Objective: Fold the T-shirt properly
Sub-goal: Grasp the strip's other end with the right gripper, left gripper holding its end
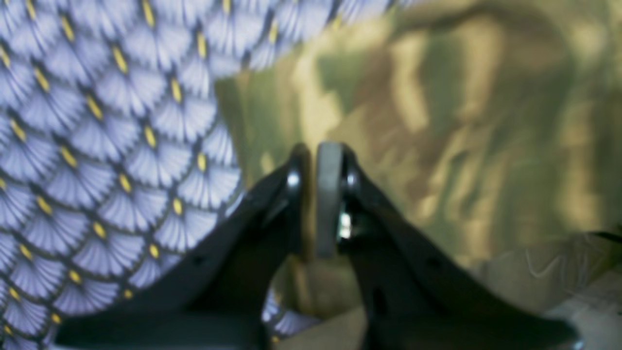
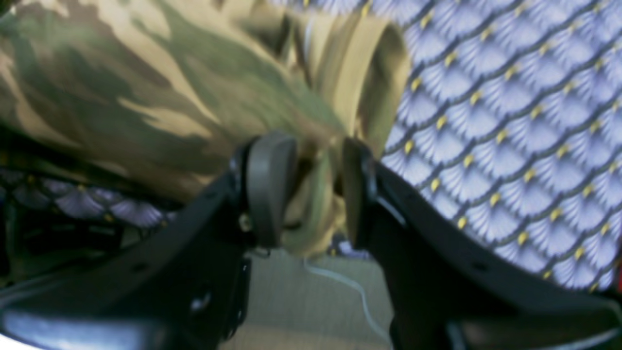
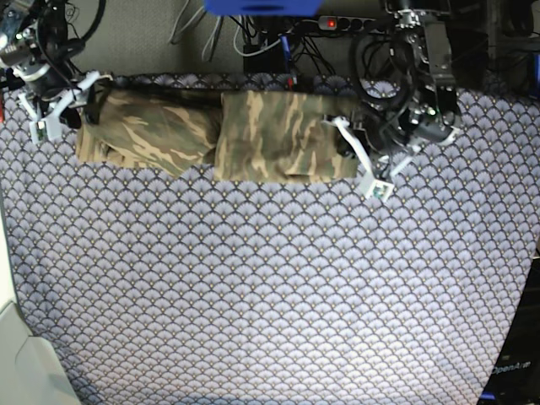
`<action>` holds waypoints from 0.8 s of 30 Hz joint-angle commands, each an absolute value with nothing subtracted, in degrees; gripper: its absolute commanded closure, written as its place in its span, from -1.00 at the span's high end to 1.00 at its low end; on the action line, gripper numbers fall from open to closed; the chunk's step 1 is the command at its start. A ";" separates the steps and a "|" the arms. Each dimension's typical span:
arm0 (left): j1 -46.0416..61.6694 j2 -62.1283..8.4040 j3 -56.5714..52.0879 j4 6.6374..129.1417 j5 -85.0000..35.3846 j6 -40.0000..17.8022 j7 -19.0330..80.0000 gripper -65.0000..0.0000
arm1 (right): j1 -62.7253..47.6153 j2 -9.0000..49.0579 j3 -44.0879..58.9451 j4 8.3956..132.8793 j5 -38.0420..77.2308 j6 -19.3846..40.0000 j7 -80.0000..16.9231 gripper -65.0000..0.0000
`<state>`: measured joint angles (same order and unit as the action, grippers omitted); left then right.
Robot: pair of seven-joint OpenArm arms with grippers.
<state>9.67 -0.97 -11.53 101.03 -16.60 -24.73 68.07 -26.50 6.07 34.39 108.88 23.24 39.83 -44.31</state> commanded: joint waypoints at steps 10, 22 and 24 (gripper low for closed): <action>9.10 -2.07 -11.21 93.32 -17.54 -24.92 62.02 -0.88 | -20.70 6.55 38.11 110.81 24.40 40.00 -55.52 0.02; 9.45 -2.15 -11.47 93.49 -17.54 -24.92 62.11 -0.88 | -14.99 5.49 38.90 110.73 24.40 40.00 -67.56 0.27; 9.45 -2.15 -11.56 93.32 -17.54 -24.92 62.11 -0.88 | -14.02 4.79 39.08 110.46 24.13 40.00 -67.56 0.27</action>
